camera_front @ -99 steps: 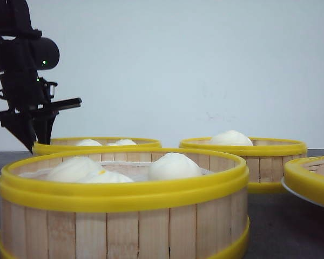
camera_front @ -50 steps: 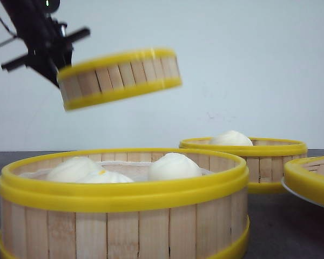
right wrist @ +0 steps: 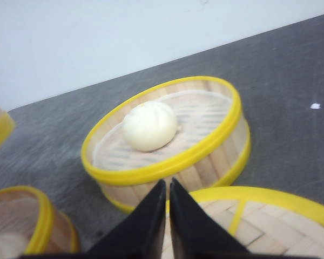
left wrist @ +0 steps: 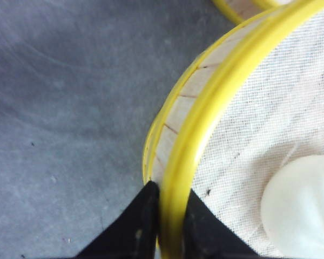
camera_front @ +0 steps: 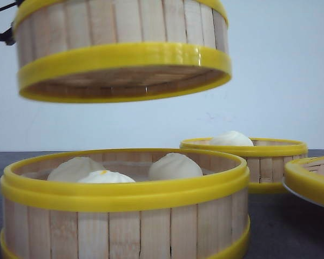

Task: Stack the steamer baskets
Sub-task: 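Lower the basket onto the nearest basket and open the left gripper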

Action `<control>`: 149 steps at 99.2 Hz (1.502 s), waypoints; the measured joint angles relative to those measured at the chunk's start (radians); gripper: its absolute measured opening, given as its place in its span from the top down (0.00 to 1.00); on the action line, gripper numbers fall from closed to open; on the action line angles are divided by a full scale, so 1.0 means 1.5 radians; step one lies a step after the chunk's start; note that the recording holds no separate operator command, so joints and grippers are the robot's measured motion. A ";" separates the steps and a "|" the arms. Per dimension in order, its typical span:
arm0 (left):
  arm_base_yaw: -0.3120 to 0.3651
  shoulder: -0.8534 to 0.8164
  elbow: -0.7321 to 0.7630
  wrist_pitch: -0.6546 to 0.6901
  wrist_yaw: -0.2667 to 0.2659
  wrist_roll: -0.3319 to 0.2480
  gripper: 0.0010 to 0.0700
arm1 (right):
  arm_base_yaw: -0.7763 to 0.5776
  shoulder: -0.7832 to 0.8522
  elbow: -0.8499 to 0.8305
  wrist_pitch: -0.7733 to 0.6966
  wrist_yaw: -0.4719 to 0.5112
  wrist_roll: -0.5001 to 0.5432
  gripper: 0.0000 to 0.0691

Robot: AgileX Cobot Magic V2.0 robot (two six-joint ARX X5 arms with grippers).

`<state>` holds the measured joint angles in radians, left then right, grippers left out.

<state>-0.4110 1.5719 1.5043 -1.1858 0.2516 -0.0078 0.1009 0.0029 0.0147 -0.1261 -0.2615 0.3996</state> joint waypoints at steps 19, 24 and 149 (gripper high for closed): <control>-0.009 -0.004 -0.091 0.029 -0.009 -0.002 0.97 | 0.000 0.000 0.000 -0.019 0.000 0.014 0.99; -0.014 -0.004 -0.106 0.044 -0.008 -0.002 0.97 | 0.000 0.000 0.000 -0.020 -0.001 0.016 0.99; -0.067 -0.004 -0.129 0.078 -0.044 -0.023 0.97 | 0.000 0.000 0.000 -0.020 0.002 0.018 0.99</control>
<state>-0.5114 1.5658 1.3113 -1.0683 0.1860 -0.0418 0.1009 0.0029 0.0147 -0.1562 -0.2592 0.4271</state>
